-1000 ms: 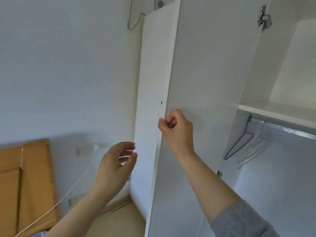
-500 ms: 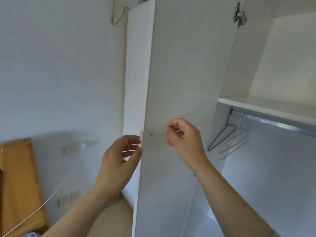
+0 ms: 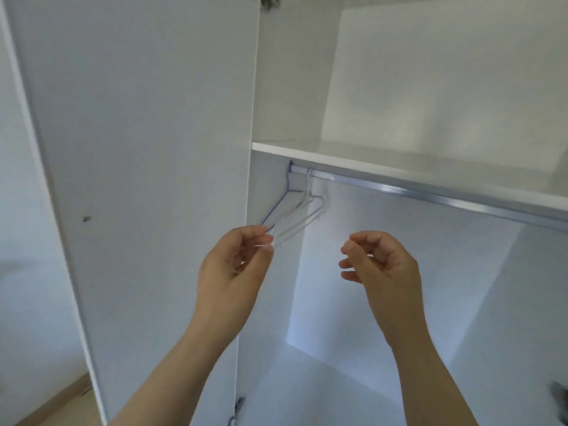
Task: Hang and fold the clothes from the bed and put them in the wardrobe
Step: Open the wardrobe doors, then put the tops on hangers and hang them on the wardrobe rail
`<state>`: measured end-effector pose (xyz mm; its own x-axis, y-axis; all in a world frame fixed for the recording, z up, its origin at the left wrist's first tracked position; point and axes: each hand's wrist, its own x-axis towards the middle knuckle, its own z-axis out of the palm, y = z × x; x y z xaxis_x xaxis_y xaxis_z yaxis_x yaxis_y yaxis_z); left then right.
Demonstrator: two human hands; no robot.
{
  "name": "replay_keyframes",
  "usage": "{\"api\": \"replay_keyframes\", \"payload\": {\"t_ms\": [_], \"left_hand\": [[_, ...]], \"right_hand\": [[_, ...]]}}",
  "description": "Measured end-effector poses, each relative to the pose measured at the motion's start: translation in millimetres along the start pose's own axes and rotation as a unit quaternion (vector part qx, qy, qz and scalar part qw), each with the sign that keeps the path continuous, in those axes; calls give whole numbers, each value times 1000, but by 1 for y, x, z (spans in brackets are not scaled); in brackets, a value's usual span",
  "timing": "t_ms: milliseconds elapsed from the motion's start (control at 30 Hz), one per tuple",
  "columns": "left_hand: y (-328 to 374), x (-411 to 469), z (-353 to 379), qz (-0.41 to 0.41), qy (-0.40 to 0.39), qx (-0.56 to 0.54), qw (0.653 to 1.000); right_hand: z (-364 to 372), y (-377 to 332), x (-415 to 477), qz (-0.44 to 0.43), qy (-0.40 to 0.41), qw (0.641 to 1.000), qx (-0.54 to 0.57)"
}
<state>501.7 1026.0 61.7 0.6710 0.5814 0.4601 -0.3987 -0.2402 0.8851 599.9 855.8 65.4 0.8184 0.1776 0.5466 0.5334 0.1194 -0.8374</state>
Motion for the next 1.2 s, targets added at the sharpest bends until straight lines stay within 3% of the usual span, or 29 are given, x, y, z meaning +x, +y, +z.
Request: {"api": "replay_keyframes", "payload": {"t_ms": [300, 533, 667, 867, 1200], "left_hand": [[-11, -31, 145, -97, -165, -148, 970], [-23, -40, 231, -142, -335, -212, 907], [-28, -47, 261, -175, -431, -247, 850], [-33, -88, 274, -197, -589, -266, 738], [-21, -198, 251, -130, -772, -236, 576]], "right_hand": [[-131, -3, -29, 14, 174, 983, -63], [-189, -7, -64, 43, 355, 921, -152], [-191, -14, -92, 52, 449, 866, -213], [-172, -25, -149, 56, 580, 760, -288], [-123, -71, -284, 110, 713, 582, -377]]}}
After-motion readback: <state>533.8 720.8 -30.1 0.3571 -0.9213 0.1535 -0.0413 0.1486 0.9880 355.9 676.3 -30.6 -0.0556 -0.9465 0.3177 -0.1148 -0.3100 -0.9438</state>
